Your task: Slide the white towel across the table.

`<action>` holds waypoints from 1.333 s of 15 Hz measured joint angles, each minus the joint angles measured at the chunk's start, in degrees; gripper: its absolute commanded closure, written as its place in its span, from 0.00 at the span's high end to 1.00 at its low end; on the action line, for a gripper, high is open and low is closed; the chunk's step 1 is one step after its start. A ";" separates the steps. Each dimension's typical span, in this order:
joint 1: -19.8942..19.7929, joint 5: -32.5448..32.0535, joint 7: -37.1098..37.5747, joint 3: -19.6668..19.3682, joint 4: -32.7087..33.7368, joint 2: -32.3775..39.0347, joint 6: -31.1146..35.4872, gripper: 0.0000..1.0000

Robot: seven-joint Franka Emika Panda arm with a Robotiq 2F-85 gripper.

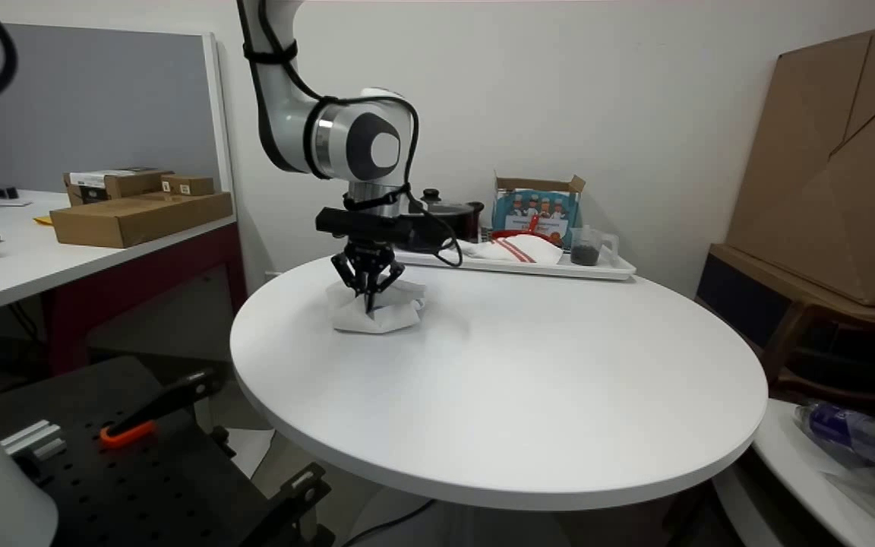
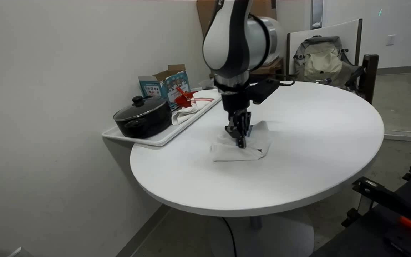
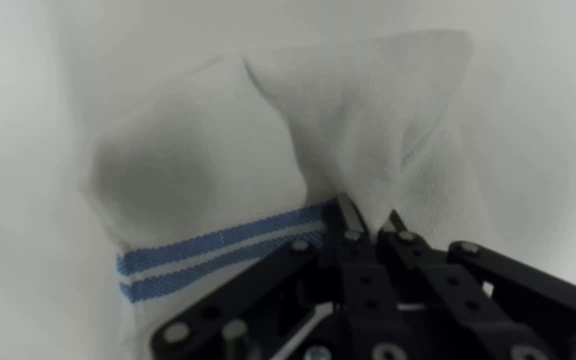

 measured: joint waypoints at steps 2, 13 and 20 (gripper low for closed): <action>2.78 -0.78 0.20 0.88 1.48 0.73 -1.89 0.02; 0.41 0.46 -6.27 9.32 -17.39 -8.67 -2.70 0.02; -4.58 -4.73 -4.02 -7.03 -13.48 -8.06 1.24 0.02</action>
